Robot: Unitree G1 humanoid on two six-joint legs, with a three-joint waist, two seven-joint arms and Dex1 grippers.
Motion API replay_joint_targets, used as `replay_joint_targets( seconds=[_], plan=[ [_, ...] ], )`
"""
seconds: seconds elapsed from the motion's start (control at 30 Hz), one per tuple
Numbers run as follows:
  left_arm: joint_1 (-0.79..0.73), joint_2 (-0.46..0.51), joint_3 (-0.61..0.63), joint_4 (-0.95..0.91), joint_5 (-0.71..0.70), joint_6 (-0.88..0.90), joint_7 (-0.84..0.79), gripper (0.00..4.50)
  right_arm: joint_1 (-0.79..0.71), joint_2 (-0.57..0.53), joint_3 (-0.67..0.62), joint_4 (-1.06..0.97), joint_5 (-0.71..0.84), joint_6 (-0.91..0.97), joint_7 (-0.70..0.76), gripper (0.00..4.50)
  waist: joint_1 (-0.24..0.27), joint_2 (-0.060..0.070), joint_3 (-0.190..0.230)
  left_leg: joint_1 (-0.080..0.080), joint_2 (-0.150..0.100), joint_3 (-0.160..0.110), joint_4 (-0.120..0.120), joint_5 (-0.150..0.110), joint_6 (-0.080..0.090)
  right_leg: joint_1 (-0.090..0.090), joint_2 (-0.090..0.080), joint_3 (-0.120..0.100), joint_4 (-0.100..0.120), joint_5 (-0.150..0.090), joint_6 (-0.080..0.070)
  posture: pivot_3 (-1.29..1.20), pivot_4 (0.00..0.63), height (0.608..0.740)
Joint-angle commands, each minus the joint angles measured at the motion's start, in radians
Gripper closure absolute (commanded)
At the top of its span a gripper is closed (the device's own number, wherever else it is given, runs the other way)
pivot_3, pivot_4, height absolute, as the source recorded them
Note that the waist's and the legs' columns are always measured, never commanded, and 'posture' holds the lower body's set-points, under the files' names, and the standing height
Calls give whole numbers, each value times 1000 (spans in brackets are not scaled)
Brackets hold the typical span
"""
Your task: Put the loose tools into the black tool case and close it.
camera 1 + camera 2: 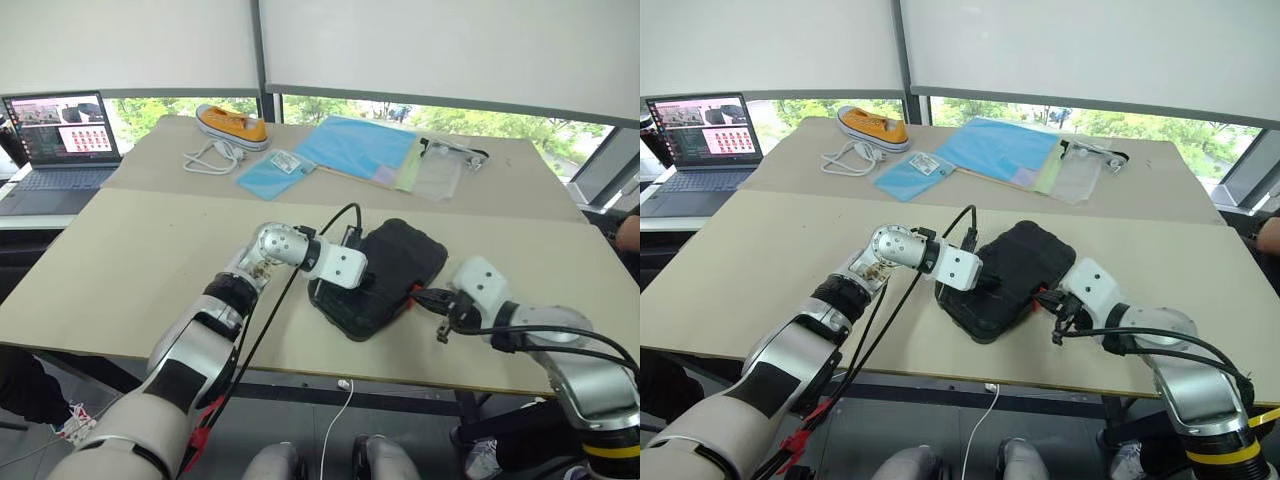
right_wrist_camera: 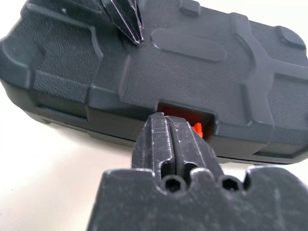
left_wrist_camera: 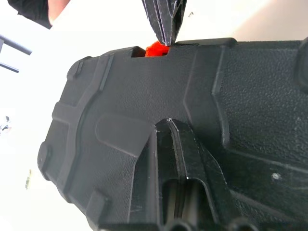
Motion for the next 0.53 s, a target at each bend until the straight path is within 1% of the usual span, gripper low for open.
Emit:
replay_joint_targets(
  seconds=[0.03,0.1,0.13,0.17,0.23,0.27,0.3,0.33,0.4,0.47,0.5,0.53],
  plan=[
    [71,133,83,-111,-118,274,-157,3110,30,-64,-185,-53,160,49,100,2765,-17,1,1,-1,0,0,0,0,0,-1,0,0,0,1,-2,0,150,718],
    [116,222,151,-245,-217,450,-220,2418,48,-110,-274,-40,250,92,166,2084,-31,3,2,0,0,0,-1,0,0,-1,1,0,1,2,-5,0,150,718],
    [143,278,187,-315,-268,537,-251,2144,57,-139,-316,-24,284,108,201,1756,-35,4,3,0,1,0,-1,1,-1,-1,2,0,1,2,-6,0,150,718],
    [170,330,218,-383,-311,618,-275,1653,68,-167,-353,-6,311,120,237,1308,-39,5,5,0,1,0,-2,1,-1,-1,2,-1,1,1,-6,0,150,718],
    [220,438,290,-506,-396,781,-302,963,100,-229,-417,33,349,133,321,616,-38,5,9,0,1,0,-2,1,-1,-2,2,-1,1,1,-7,0,150,718],
    [238,477,318,-555,-428,852,-301,534,116,-256,-440,54,360,134,358,274,-34,5,12,0,1,-1,-2,1,-1,-2,2,-1,1,0,-7,0,150,718],
    [260,524,354,-603,-469,926,-305,257,139,-289,-465,74,373,141,409,22,-30,4,13,-1,1,-1,-2,1,-1,-2,2,-1,1,0,-7,0,150,718],
    [281,562,391,-640,-504,976,-306,16,163,-317,-486,91,386,146,459,0,-22,4,14,-1,1,-1,-2,1,-1,-1,2,-1,1,0,-7,0,150,718],
    [311,605,444,-679,-545,1037,-281,16,183,-345,-501,124,386,123,507,0,-11,5,15,-2,0,-2,-2,0,-1,-1,0,-1,0,0,-7,0,150,718],
    [336,622,471,-703,-562,1059,-255,16,180,-357,-491,155,386,113,521,0,-3,5,15,-1,-1,-2,-2,-1,-1,1,0,-1,-1,0,-6,0,150,718],
    [347,624,477,-716,-566,1060,-247,16,178,-360,-484,165,384,107,528,0,1,5,15,-1,-2,-2,-2,-4,-7,1,-1,-1,-1,0,-6,0,150,718],
    [362,624,481,-728,-565,1050,-244,16,172,-360,-474,173,381,101,529,0,1,5,15,-1,-2,-2,-2,-5,-9,1,-1,-1,-1,0,-6,0,150,718]
  ],
)
